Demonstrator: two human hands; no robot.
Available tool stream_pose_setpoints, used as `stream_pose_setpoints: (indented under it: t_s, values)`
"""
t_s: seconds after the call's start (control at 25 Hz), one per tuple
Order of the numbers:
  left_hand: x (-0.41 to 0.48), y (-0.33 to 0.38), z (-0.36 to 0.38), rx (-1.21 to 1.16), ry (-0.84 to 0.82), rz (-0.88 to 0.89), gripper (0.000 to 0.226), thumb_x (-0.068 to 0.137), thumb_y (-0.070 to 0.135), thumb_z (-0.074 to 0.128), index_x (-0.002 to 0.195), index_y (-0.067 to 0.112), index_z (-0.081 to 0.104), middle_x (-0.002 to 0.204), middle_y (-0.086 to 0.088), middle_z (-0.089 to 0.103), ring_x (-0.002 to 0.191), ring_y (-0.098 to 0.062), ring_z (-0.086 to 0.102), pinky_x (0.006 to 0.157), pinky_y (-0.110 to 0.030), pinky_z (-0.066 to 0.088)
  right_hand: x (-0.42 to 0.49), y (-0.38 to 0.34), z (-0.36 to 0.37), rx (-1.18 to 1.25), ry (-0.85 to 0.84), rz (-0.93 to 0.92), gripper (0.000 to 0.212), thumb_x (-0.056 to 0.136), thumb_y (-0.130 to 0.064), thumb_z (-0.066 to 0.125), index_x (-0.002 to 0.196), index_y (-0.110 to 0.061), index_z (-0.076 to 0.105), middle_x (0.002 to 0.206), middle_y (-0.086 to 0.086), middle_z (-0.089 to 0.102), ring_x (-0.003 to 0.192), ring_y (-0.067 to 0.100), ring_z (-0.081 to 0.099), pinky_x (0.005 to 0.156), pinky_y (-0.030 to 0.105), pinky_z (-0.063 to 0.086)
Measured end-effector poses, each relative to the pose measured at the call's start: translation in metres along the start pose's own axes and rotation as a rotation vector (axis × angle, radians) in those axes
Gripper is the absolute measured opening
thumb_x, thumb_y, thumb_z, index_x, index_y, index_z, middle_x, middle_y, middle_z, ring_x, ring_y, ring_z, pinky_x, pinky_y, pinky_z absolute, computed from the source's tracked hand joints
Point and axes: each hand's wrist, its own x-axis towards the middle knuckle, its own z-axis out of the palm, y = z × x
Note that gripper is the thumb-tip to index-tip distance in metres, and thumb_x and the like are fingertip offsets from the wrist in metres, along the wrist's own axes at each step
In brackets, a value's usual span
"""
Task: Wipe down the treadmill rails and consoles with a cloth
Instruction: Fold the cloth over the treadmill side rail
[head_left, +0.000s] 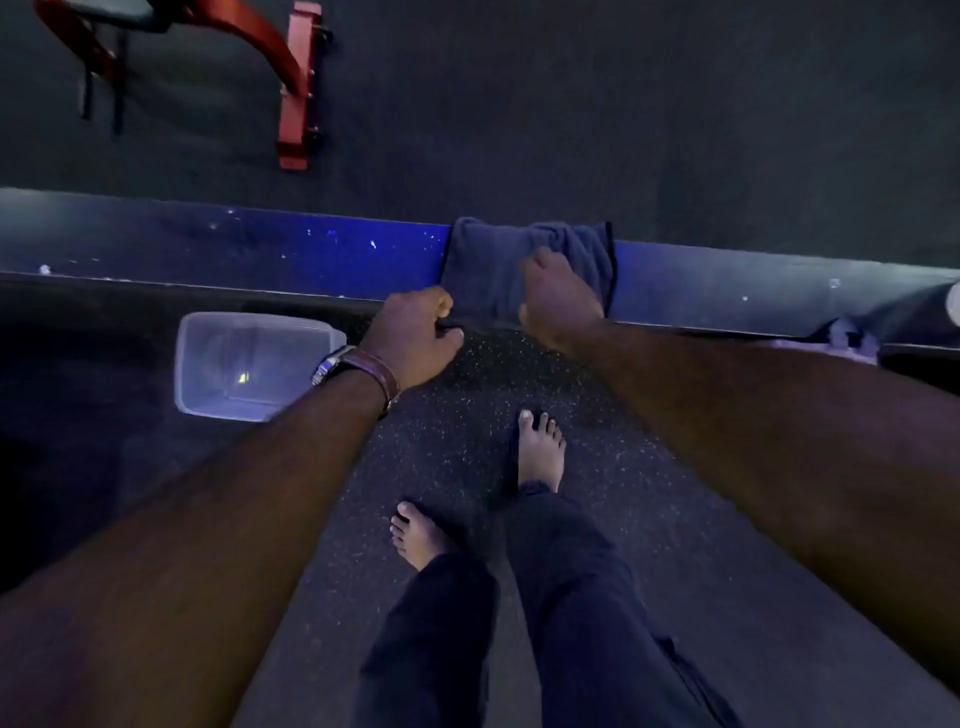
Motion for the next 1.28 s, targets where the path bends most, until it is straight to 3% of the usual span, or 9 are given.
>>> stream_pose_setpoints:
  t_s: [0.12, 0.28, 0.4, 0.6, 0.8, 1.0, 1.16, 1.28]
  values:
    - [0.029, -0.013, 0.023, -0.033, 0.017, -0.04, 0.031, 0.081, 0.026, 0.069, 0.109, 0.012, 0.063, 0.105, -0.006, 0.067, 0.094, -0.021, 0.062, 0.085, -0.039, 0.053, 0.024, 0.008, 0.038, -0.19, -0.076, -0.063, 0.076, 0.085, -0.035, 0.071, 0.142, 0.0, 0.035, 0.142, 0.018, 0.037, 0.13, 0.032, 0.039, 0.11, 0.043, 0.039]
    - [0.032, -0.015, 0.036, -0.063, 0.013, -0.066, 0.03, 0.082, 0.023, 0.069, 0.107, 0.01, 0.062, 0.103, -0.005, 0.067, 0.093, -0.02, 0.062, 0.083, -0.038, 0.054, 0.023, 0.009, 0.048, -0.27, -0.054, -0.156, 0.025, 0.094, -0.009, 0.052, 0.115, 0.001, 0.062, 0.123, 0.017, 0.049, 0.112, 0.033, 0.048, 0.084, 0.045, 0.052]
    - [0.018, -0.008, 0.029, -0.081, 0.011, -0.083, 0.033, 0.082, 0.023, 0.07, 0.111, 0.008, 0.062, 0.105, -0.006, 0.067, 0.096, -0.021, 0.063, 0.084, -0.038, 0.054, 0.009, 0.006, 0.029, -0.221, -0.121, -0.211, 0.021, 0.093, -0.004, 0.048, 0.102, -0.002, 0.067, 0.106, 0.015, 0.059, 0.102, 0.034, 0.057, 0.079, 0.044, 0.052]
    - [-0.029, 0.018, -0.031, -0.099, 0.101, -0.095, 0.029, 0.084, 0.022, 0.067, 0.111, 0.01, 0.061, 0.103, -0.004, 0.066, 0.094, -0.019, 0.061, 0.081, -0.032, 0.053, -0.021, -0.035, -0.049, -0.064, -0.045, -0.057, 0.024, 0.092, -0.003, 0.042, 0.114, -0.007, 0.051, 0.098, 0.02, 0.062, 0.089, 0.035, 0.06, 0.064, 0.038, 0.042]
    - [-0.115, 0.056, -0.15, -0.119, 0.264, -0.129, 0.022, 0.082, 0.023, 0.066, 0.1, 0.011, 0.063, 0.093, -0.006, 0.067, 0.084, -0.022, 0.061, 0.076, -0.032, 0.051, -0.072, -0.119, -0.176, 0.252, -0.015, -0.028, 0.037, 0.08, 0.002, 0.039, 0.107, -0.015, 0.058, 0.097, 0.012, 0.065, 0.092, 0.031, 0.06, 0.075, 0.033, 0.048]
    - [-0.237, 0.086, -0.261, -0.182, 0.575, -0.128, 0.023, 0.076, 0.025, 0.061, 0.093, 0.01, 0.066, 0.087, -0.007, 0.07, 0.081, -0.024, 0.064, 0.073, -0.03, 0.045, -0.144, -0.251, -0.279, 0.343, -0.029, -0.369, 0.048, 0.068, 0.006, 0.048, 0.102, -0.018, 0.072, 0.104, -0.002, 0.071, 0.102, 0.014, 0.062, 0.1, 0.029, 0.044]
    - [-0.362, 0.086, -0.324, -0.145, 0.811, -0.159, 0.027, 0.075, 0.025, 0.062, 0.097, 0.009, 0.065, 0.093, -0.007, 0.07, 0.084, -0.025, 0.064, 0.076, -0.036, 0.049, -0.213, -0.375, -0.32, 0.365, -0.049, -0.61, 0.039, 0.072, 0.005, 0.055, 0.101, -0.013, 0.074, 0.097, -0.004, 0.07, 0.094, 0.007, 0.062, 0.083, 0.007, 0.041]
    - [-0.454, 0.067, -0.346, -0.133, 1.025, -0.258, 0.031, 0.075, 0.028, 0.063, 0.1, 0.009, 0.065, 0.095, -0.008, 0.07, 0.085, -0.024, 0.063, 0.076, -0.033, 0.049, -0.255, -0.459, -0.322, 0.266, -0.086, -0.824, 0.034, 0.076, -0.004, 0.057, 0.104, -0.014, 0.075, 0.103, 0.001, 0.074, 0.1, 0.014, 0.066, 0.091, 0.022, 0.048]
